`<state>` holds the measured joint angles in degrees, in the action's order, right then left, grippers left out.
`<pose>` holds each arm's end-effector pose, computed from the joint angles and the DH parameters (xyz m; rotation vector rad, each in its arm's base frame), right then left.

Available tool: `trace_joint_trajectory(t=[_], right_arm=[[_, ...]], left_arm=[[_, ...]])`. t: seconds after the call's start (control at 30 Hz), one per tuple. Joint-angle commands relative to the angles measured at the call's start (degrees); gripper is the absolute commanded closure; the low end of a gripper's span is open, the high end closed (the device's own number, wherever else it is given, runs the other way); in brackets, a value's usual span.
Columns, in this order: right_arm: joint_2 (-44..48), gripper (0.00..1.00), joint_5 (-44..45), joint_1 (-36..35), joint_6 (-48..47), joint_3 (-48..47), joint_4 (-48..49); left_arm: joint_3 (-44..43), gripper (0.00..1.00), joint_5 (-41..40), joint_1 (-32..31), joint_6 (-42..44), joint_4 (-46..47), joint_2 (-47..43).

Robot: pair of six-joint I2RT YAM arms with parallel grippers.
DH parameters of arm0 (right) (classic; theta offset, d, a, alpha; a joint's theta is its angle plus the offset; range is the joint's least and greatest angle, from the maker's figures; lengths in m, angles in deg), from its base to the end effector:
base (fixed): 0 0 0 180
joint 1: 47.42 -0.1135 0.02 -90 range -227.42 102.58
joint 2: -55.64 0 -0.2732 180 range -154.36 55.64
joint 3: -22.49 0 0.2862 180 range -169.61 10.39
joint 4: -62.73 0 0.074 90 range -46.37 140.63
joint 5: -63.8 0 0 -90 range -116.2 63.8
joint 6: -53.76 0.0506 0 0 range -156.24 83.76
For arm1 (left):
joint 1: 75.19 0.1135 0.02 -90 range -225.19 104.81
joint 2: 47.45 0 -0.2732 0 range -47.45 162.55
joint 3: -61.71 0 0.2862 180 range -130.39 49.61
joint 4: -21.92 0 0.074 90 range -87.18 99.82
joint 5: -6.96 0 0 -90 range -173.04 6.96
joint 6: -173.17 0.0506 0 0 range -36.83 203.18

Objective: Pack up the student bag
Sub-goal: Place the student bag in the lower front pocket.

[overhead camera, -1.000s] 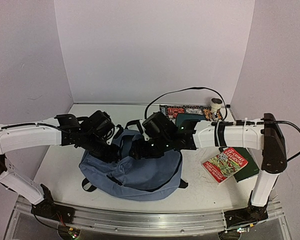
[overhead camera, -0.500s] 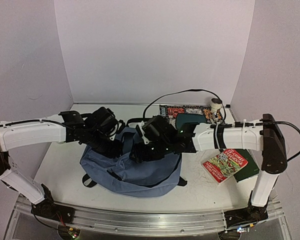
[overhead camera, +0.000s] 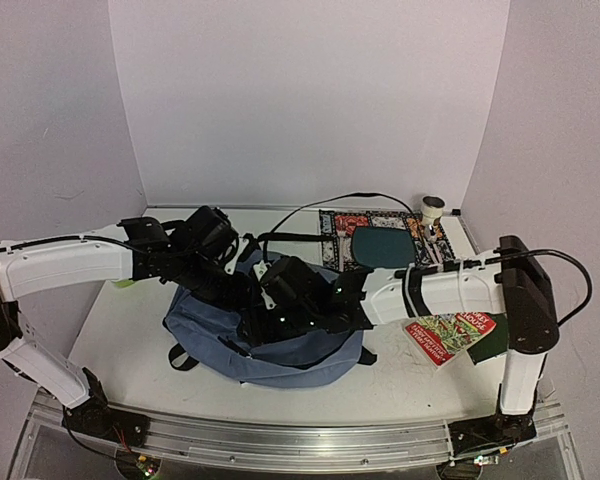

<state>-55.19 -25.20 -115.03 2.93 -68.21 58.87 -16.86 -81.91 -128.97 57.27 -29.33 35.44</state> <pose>0.1912 0.4617 0.2197 -0.5266 2.1285 1.1318 0.2013 -0.2765 0.2603 0.6438 2.5603 -0.5440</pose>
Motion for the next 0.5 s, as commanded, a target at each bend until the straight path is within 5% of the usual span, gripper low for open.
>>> trace_joint_trajectory(t=[0.0,0.27,0.47], right_arm=[[-2.8,0.4,3.7,0.1,0.6,-1.5,5.7],[-2.2,0.67,4.2,-0.3,-0.7,1.6,6.4],[3.1,0.6,5.6,-0.3,-3.4,5.0,5.4]], left_arm=[[-2.7,1.0,2.4,0.3,-1.4,3.0,-1.4],[-2.6,1.0,-0.1,0.6,-1.5,2.7,-2.6],[3.1,0.94,1.6,6.4,-3.8,1.2,-6.2]])
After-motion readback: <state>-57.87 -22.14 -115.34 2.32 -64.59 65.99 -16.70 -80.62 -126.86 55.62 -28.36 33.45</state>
